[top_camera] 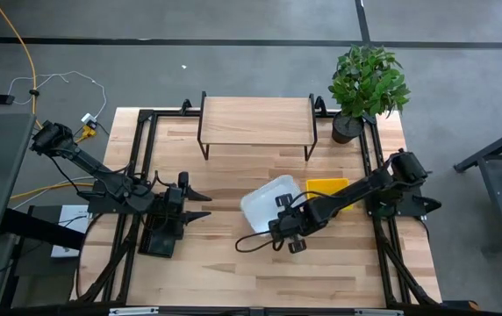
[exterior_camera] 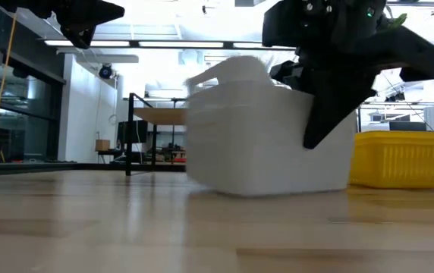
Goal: Stack baskets on shelf by color
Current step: Put the stacked white bins on the shelf
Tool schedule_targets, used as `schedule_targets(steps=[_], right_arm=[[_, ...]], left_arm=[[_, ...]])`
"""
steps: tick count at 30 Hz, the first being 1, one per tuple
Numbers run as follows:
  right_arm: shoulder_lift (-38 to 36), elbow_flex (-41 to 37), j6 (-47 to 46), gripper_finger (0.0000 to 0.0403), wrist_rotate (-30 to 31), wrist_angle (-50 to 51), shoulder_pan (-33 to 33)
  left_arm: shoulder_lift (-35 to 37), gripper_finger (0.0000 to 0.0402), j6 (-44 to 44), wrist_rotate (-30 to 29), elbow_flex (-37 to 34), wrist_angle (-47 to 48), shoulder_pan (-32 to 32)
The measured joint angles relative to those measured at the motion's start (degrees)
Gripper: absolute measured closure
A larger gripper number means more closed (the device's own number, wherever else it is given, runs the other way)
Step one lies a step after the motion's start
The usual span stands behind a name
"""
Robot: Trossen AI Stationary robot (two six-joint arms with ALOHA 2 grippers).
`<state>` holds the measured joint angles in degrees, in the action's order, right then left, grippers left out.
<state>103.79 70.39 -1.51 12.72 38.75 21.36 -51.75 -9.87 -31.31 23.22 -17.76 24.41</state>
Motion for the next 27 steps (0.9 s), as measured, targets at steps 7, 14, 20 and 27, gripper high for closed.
schedule_targets(steps=[7, 14, 20, 27], right_arm=[[0.1, 3.8, -3.2, 0.0388, 1.2, 1.4, -0.8], [0.1, 21.0, -1.9, 0.0400, 13.7, 10.5, -0.8], [-0.1, 37.9, -13.7, 0.0401, 28.7, 18.2, -5.6], [-0.1, 50.0, -34.6, 0.0401, 26.7, 22.1, -20.2]], left_arm=[[0.0, 0.0225, 0.0, 0.0, 0.0, 0.0, 0.0], [0.0, 0.0225, 0.0, 0.0, 0.0, 0.0, 0.0], [0.0, 0.0225, 0.0, 0.0, 0.0, 0.0, 0.0], [0.0, 0.0225, 0.0, 0.0, 0.0, 0.0, 0.0]])
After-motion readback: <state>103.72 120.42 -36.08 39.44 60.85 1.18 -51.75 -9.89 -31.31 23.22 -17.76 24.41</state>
